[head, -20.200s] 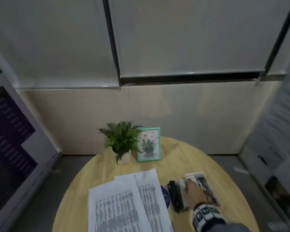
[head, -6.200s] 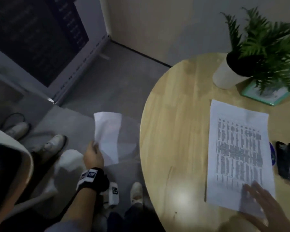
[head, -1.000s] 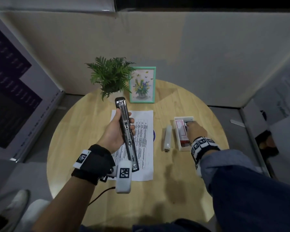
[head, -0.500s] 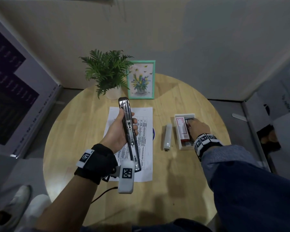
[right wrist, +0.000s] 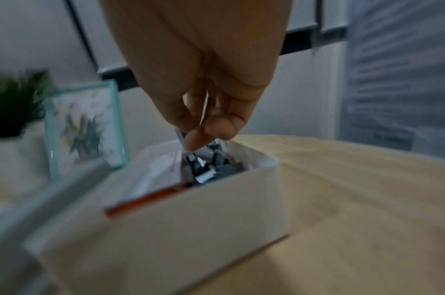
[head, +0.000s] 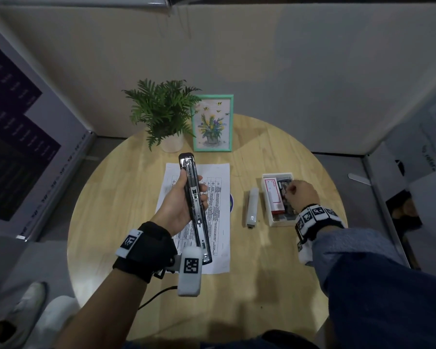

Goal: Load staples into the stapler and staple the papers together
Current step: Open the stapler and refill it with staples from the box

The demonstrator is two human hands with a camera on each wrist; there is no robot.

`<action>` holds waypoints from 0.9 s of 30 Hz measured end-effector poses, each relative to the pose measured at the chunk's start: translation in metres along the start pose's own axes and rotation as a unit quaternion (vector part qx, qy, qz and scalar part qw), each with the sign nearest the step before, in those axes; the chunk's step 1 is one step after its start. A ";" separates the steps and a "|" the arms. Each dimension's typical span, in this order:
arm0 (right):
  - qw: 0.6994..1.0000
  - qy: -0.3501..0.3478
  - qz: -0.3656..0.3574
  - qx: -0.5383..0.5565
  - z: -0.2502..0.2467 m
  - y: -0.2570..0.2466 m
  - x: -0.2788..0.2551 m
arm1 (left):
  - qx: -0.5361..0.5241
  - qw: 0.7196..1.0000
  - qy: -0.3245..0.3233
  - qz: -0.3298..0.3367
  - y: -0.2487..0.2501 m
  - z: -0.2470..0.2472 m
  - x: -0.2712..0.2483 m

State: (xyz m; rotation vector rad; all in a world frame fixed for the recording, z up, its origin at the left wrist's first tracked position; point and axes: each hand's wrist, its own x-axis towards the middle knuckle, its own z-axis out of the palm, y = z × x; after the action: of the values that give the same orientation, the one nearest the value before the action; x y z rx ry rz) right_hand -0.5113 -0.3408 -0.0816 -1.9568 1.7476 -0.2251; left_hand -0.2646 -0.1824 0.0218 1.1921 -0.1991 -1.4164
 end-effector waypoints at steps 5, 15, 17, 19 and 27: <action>0.890 -0.036 0.107 0.441 -0.013 -0.026 -0.024 | -0.015 1.000 -0.008 -0.005 -0.003 -0.003 -0.003; 0.843 -0.187 -0.148 0.482 -0.032 -0.130 -0.109 | 0.130 0.991 -0.026 -0.009 -0.013 -0.007 -0.031; 0.858 -0.159 -0.206 0.442 -0.030 -0.139 -0.119 | 0.116 0.993 -0.036 -0.003 -0.013 -0.008 -0.038; 0.859 -0.141 -0.222 0.439 -0.028 -0.142 -0.124 | 0.103 0.994 -0.040 0.006 -0.011 -0.009 -0.044; 0.830 -0.183 -0.195 0.488 -0.031 -0.147 -0.139 | 0.093 0.994 -0.017 0.063 -0.009 -0.014 -0.053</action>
State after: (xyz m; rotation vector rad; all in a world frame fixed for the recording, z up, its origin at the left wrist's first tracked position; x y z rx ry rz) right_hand -0.4172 -0.2078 0.0421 -1.3910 0.6929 -0.6778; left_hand -0.2730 -0.1294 0.0371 1.2840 -0.4310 -1.3296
